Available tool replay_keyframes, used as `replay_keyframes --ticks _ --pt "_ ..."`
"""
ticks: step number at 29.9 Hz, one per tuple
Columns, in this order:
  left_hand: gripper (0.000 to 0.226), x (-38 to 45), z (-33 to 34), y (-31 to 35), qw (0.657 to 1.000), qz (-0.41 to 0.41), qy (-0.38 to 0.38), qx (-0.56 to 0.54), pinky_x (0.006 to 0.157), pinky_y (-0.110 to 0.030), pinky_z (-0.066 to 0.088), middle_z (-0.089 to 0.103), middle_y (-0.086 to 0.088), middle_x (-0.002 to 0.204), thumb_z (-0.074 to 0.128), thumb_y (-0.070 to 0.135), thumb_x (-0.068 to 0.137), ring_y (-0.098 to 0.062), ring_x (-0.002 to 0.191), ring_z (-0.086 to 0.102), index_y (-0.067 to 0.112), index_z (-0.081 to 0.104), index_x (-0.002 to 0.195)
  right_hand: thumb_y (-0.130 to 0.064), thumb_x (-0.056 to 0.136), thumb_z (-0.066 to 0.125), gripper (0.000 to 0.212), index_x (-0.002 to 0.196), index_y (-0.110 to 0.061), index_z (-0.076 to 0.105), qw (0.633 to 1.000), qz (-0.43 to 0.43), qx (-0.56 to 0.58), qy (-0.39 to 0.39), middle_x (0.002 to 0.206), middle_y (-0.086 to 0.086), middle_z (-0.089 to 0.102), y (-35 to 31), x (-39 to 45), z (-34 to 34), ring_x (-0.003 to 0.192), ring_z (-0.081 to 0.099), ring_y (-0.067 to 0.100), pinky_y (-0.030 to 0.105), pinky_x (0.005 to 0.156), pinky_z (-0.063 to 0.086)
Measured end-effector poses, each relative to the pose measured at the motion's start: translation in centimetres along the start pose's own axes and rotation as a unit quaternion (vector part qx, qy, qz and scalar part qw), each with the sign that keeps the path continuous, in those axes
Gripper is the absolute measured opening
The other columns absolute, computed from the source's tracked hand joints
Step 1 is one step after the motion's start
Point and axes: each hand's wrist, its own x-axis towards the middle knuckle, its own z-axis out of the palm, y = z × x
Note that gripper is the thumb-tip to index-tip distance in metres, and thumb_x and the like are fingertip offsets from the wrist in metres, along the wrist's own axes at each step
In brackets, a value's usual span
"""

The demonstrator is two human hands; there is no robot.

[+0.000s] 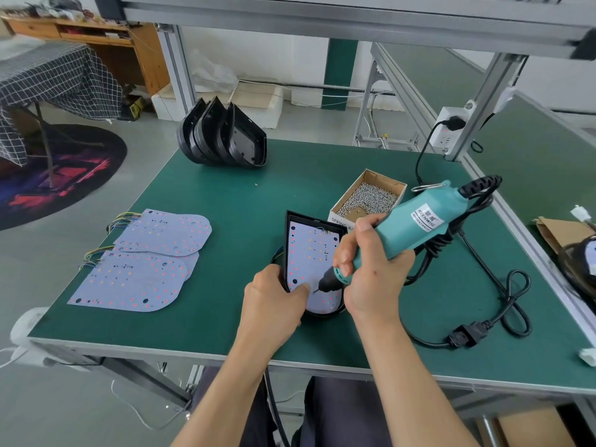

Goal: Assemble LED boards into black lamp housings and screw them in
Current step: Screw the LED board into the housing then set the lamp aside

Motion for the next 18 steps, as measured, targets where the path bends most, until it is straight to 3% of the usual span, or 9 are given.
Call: replay_keyframes --ticks 11,18 --pt "0.027 -0.3 -0.2 0.1 1.0 -0.004 0.001 -0.008 0.041 -0.025 0.047 0.069 -0.008 0.07 0.072 0.029 0.084 -0.025 0.049 0.067 0.007 0.057 0.083 -0.027 0.091 0.068 0.014 0.079 -0.031 0.063 1.0 0.007 -0.005 -0.011 0.052 0.002 0.049 0.0 0.0 -0.2 0.04 0.036 0.02 0.028 0.047 0.034" --pt "0.024 -0.2 -0.3 0.3 1.0 -0.017 -0.011 -0.013 0.036 -0.02 0.042 0.068 -0.008 0.07 0.07 0.028 0.084 -0.021 0.044 0.066 0.007 0.057 0.085 -0.025 0.09 0.066 0.007 0.088 -0.018 0.064 0.999 0.012 0.047 -0.023 0.056 0.005 0.051 -1.3 0.1 -0.6 0.041 0.04 0.018 0.03 0.052 0.038"
